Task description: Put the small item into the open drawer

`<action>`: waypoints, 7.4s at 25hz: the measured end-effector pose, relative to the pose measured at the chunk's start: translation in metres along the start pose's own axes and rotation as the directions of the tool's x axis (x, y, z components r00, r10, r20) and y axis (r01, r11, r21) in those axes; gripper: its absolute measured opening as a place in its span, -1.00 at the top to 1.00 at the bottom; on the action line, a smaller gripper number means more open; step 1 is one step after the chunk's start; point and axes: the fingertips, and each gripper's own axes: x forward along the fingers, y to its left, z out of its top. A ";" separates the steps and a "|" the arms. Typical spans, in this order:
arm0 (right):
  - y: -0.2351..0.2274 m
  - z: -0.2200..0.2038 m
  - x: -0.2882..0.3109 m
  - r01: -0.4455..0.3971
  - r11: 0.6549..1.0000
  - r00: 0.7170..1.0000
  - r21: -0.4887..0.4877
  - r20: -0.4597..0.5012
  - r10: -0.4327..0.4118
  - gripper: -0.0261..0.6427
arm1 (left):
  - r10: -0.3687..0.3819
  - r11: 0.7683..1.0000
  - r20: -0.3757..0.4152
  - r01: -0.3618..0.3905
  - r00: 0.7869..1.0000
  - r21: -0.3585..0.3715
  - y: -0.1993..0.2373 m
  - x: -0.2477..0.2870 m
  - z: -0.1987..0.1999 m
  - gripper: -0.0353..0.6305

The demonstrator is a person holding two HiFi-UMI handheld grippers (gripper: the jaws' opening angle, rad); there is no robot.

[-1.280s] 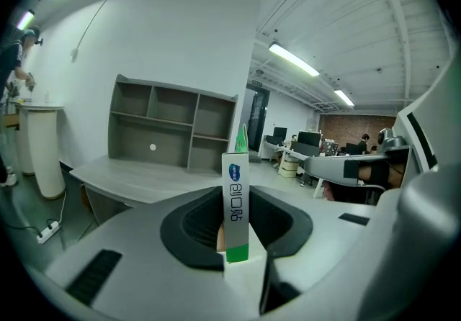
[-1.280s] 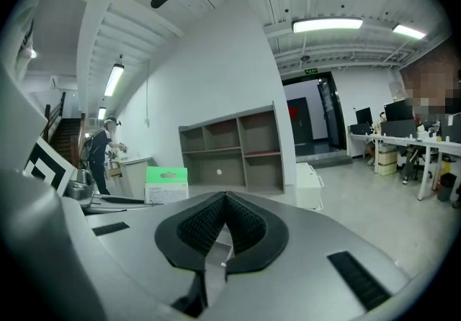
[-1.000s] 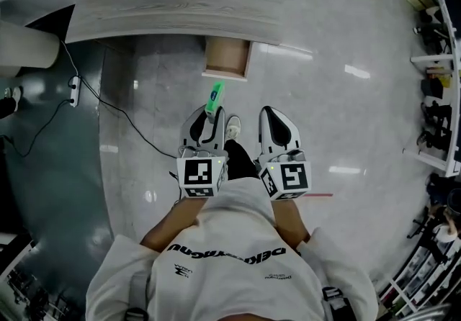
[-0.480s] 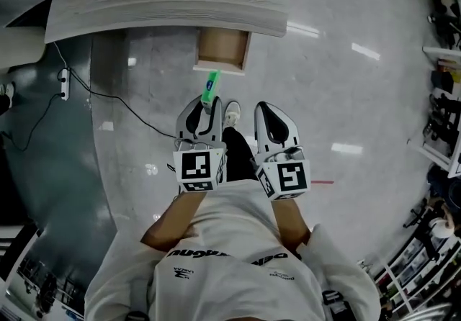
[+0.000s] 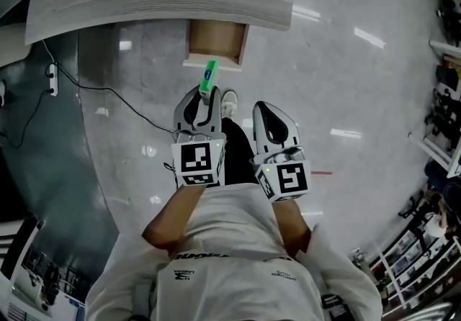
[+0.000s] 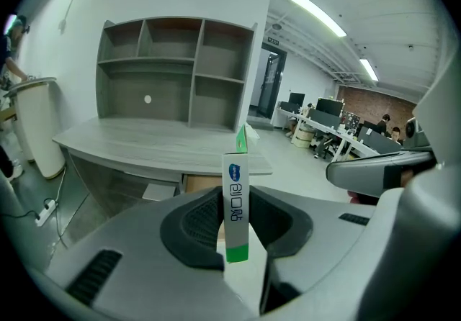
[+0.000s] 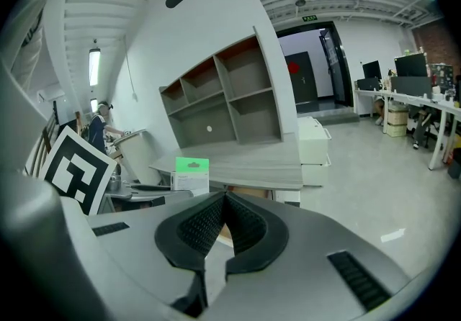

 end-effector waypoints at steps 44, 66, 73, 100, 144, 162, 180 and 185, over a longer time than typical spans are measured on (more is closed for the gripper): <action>-0.031 -0.095 0.056 -0.031 0.998 0.994 0.052 -0.099 0.036 0.83 | 0.049 0.999 -0.141 -0.046 0.989 0.024 0.041 0.144 -0.107 0.59; -0.047 -0.105 0.056 -0.017 0.997 0.993 0.074 -0.116 0.026 0.83 | 0.081 0.997 -0.207 -0.084 0.975 -0.003 0.051 0.185 -0.131 0.59; -0.046 -0.106 0.060 -0.034 0.997 0.992 0.067 -0.118 0.042 0.83 | 0.081 0.997 -0.223 -0.083 0.971 -0.001 0.051 0.194 -0.134 0.59; -0.050 -0.114 0.064 -0.024 0.995 0.991 0.095 -0.132 0.037 0.83 | 0.076 0.995 -0.251 -0.088 0.965 -0.039 0.055 0.219 -0.149 0.58; 0.019 -0.040 -0.042 0.041 0.999 0.998 -0.008 0.043 -0.041 0.83 | 0.009 0.995 -0.054 -0.004 0.999 0.104 0.008 0.046 -0.041 0.73; 0.091 0.055 -0.125 0.022 0.997 0.983 -0.069 0.186 -0.009 0.83 | -0.059 0.987 0.091 0.045 0.994 0.151 -0.024 -0.104 0.035 0.84; 0.171 0.101 -0.197 0.062 0.991 0.950 -0.118 0.312 -0.022 0.83 | -0.149 0.976 0.253 0.101 0.956 0.193 -0.036 -0.248 0.092 0.85; 0.186 0.103 -0.208 0.079 0.987 0.941 -0.138 0.339 -0.028 0.83 | -0.151 0.975 0.302 0.092 0.941 0.201 -0.035 -0.276 0.102 0.85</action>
